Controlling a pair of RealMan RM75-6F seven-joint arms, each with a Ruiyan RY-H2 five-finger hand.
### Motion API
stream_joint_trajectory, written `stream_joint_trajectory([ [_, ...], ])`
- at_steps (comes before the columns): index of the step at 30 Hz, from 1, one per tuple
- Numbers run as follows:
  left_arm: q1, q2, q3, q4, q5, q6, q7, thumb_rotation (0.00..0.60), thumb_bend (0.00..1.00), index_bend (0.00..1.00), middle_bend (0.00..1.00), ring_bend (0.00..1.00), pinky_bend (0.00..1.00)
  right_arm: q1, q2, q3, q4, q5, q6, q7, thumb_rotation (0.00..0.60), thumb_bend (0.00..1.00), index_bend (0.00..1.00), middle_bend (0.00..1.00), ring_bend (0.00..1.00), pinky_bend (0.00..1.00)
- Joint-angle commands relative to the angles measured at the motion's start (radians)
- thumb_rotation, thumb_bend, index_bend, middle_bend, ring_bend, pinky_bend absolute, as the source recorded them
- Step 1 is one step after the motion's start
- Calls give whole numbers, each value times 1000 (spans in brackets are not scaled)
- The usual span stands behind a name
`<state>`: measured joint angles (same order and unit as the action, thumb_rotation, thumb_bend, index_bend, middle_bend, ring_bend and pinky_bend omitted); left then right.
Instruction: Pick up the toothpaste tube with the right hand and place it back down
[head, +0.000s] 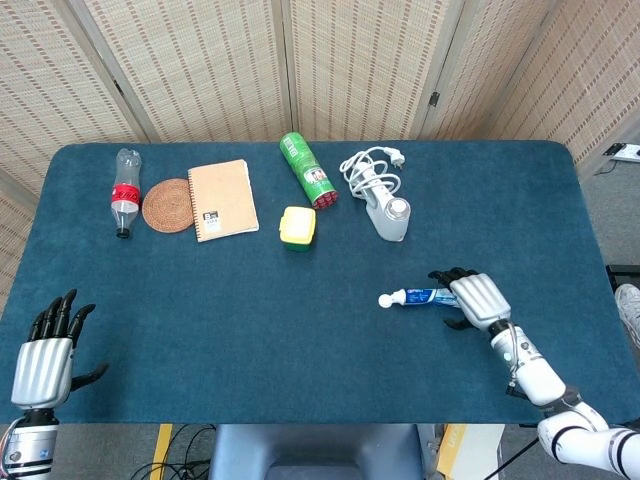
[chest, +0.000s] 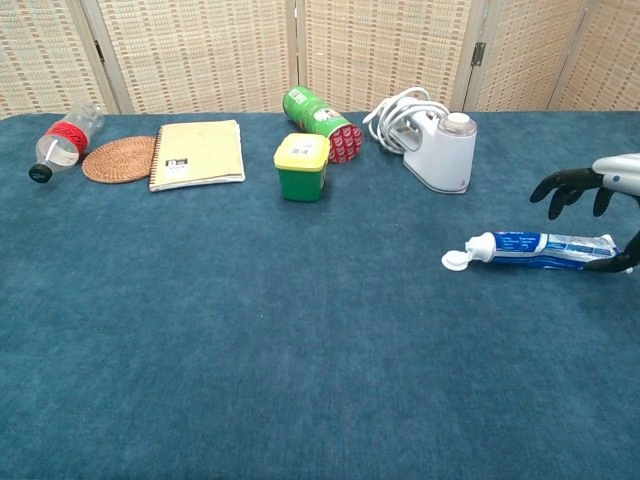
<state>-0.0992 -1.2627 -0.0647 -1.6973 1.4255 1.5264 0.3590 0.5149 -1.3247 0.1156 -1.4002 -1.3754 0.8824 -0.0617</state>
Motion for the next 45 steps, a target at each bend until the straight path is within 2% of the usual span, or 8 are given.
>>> stream_joint_trajectory([
  [1,0,0,-1,2,-1,-1,-1,600,27,195,38,25,157,26,-32,3,38,13,-26,6,600,264,213,329,230,332],
  [11,1,-2,0,8,-5,-6,1,600,27,195,37,25,157,69,-93,-8,119,34,-72,1,600,292,275,366,260,362],
  [30,3,-3,-1,13,-17,-16,4,600,27,195,33,25,157,102,-152,-15,208,56,-77,-5,600,363,413,478,378,475],
  [34,1,-5,-2,16,-19,-19,3,600,27,195,33,25,157,105,-158,-18,211,49,-69,0,600,433,489,526,429,531],
  [39,-5,-4,-7,22,-14,-22,-5,600,27,195,33,25,157,104,-155,-20,199,34,-46,15,600,580,594,600,501,613],
  [45,-34,15,-39,17,-10,-47,-87,600,27,195,33,25,157,108,-135,-20,142,-32,4,97,600,705,649,643,541,657],
])
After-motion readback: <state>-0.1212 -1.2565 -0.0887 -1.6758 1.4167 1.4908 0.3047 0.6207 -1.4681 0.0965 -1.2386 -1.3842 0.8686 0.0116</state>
